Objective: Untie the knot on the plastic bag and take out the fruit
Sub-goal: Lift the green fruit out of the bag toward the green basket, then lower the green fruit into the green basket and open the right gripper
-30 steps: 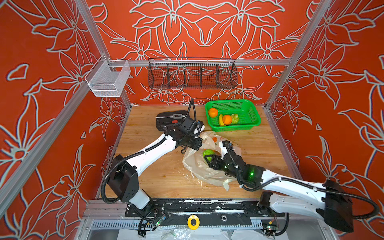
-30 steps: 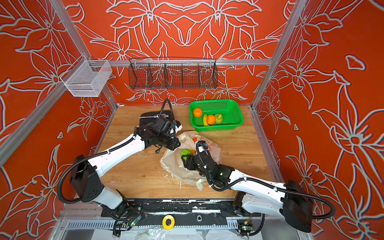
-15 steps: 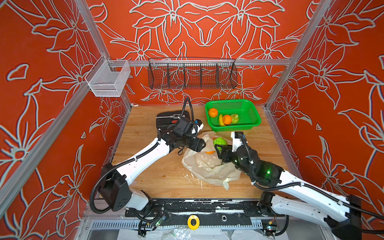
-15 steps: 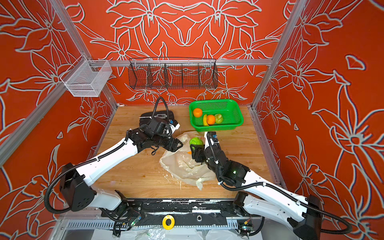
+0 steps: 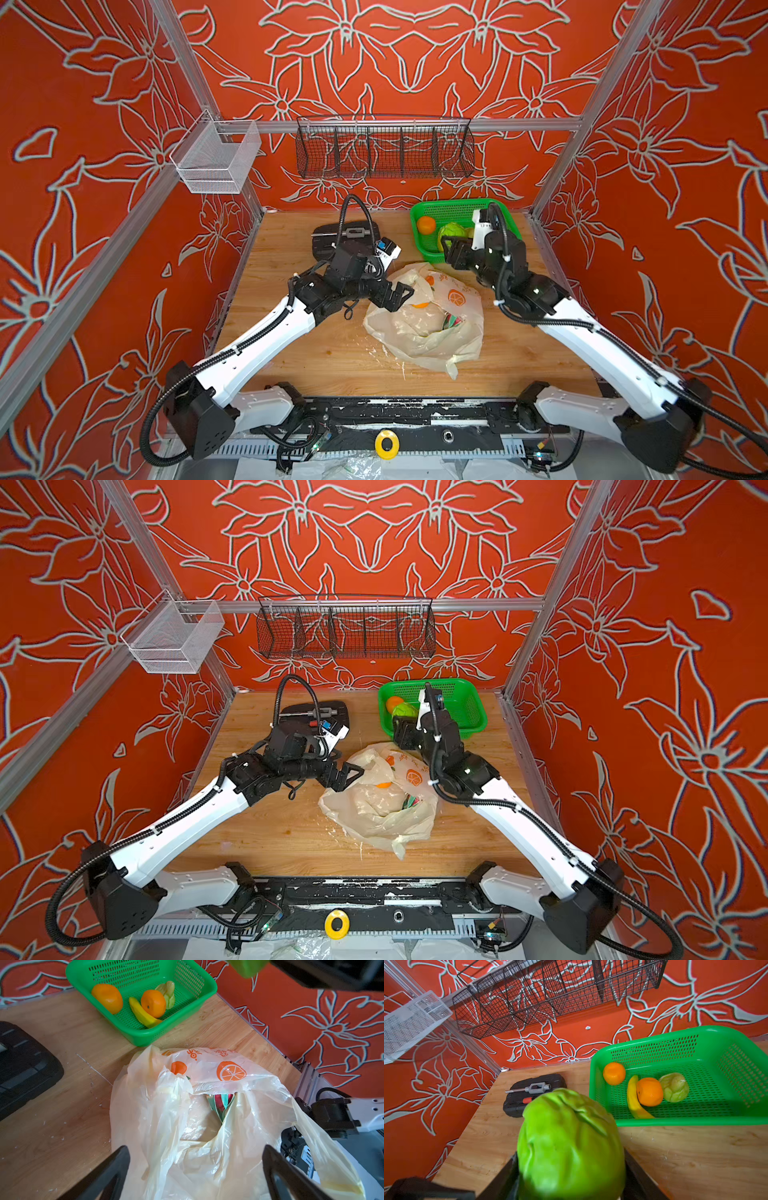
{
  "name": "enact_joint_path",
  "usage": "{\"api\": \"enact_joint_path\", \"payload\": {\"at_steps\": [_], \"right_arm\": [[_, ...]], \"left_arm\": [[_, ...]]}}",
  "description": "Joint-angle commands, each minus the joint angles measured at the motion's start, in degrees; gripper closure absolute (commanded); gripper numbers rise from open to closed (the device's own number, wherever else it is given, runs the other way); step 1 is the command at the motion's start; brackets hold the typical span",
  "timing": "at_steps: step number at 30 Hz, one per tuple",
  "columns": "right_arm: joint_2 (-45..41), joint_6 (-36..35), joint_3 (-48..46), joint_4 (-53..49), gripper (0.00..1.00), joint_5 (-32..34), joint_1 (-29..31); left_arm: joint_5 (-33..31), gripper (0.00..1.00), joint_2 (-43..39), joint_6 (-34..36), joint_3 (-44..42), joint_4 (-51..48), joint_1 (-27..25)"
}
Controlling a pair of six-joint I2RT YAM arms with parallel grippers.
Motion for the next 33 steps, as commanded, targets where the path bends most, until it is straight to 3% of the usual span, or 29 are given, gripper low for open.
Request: {"api": "enact_joint_path", "payload": {"at_steps": [1,5,17,33], "right_arm": [[5.6,-2.9,5.4,-4.4,0.38,-9.3,-3.8],[15.0,-3.2,12.7,-8.5,0.39,-14.0,-7.9],[37.3,2.2,21.1,-1.7,0.41,-19.8,-14.4],[59.3,4.8,38.2,-4.9,0.39,-14.9,-15.3]], "left_arm": [[1.6,0.02,-2.1,1.9,-1.1,2.7,0.1],[1.3,0.02,-3.1,2.1,-1.5,3.1,0.1],[2.6,0.01,-2.3,2.5,-1.7,3.2,0.1],[2.8,0.02,-1.4,3.0,-1.5,3.1,0.2]]}}
